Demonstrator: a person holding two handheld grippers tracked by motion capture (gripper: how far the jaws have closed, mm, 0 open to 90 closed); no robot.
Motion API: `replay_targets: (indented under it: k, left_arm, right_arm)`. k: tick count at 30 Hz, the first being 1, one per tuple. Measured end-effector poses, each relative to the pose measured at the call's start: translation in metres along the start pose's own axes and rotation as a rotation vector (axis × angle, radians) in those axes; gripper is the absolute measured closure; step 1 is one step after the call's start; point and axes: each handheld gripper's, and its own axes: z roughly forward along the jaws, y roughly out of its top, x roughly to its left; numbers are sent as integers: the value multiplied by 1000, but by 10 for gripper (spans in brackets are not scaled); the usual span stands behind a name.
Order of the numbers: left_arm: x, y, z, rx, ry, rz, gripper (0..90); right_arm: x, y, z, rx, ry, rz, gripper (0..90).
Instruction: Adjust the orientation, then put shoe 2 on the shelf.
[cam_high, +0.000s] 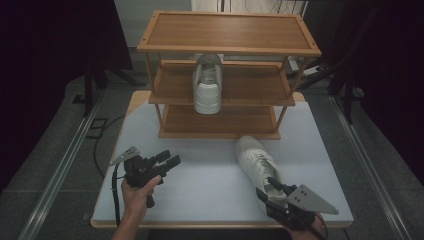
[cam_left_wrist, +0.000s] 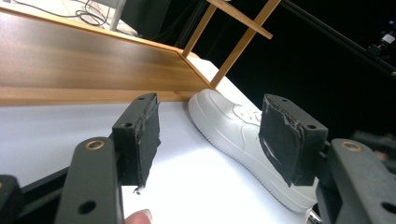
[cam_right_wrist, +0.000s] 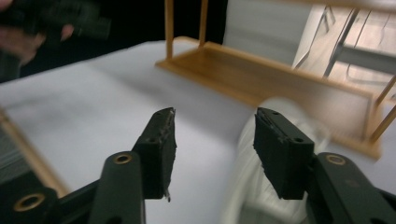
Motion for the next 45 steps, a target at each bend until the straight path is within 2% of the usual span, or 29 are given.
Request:
replay_targets:
  k: [1,2,3,4,5,7,8,9,14,15,16,17,18,21,25,26,30,31,35,38,41,44,45]
  left_arm:
    - [0,0,-1,5,2,2,375]
    - [-1,-1,-3,-3,5,-4,372]
    - [-1,-1,-4,-6,6,-3,372]
    - [-1,-1,-4,-6,6,-3,372]
    - [-1,-1,-7,-7,10,0,372]
    - [-1,-1,-7,-11,9,-4,372]
    - [0,-1,-8,-13,9,-6,372]
    - [0,-2,-8,-10,10,-7,372]
    - [1,-5,-6,2,-6,-28,371]
    - [1,-5,-6,2,-6,-28,371]
    - [1,-7,-5,5,-4,-30,370]
    - [1,-7,-5,5,-4,-30,368]
    - [0,-7,-6,7,-3,-30,368]
    - [-1,-7,-6,6,-4,-30,368]
    - [0,-8,-5,9,-3,-32,368]
    - [0,-8,-5,11,-4,-34,368]
    - [1,-9,-5,11,-12,-46,368]
    - [1,-10,-5,12,-10,-47,368]
    - [2,-10,-5,11,-12,-52,368]
    - [2,-10,-6,8,-12,-51,368]
    - [4,-10,-7,5,-10,-60,369]
    - [4,-11,-7,6,-11,-65,370]
    - [4,-11,-7,8,-11,-66,370]
  right_arm:
    - [0,0,0,0,0,0,475]
    - [-11,10,3,-27,-10,-2,459]
    - [-17,13,5,-29,-10,8,455]
    - [-17,13,5,-29,-10,8,455]
    - [-30,19,10,-35,-6,26,450]
    - [-34,20,12,-34,-6,28,448]
    - [-40,21,14,-32,-4,33,446]
    - [-52,21,20,-22,4,47,440]
    - [-70,14,30,12,10,68,438]
    - [-70,14,30,12,10,68,438]
    - [-76,10,33,26,8,66,437]
    - [-76,10,33,26,8,66,437]
    - [-83,6,35,30,6,79,437]
    - [-91,0,40,47,16,106,437]
    - [-94,-7,50,89,20,99,437]
    - [-96,-11,57,109,41,109,439]
    - [-93,-16,64,150,35,93,443]
    - [-93,-20,70,190,11,85,451]
    - [-94,-28,77,234,-19,90,472]
    - [-96,-34,83,216,-47,132,613]
    - [-95,-34,83,228,-92,154,741]
    - [-94,-35,81,206,-111,164,806]
    - [-94,-36,81,188,-112,183,814]
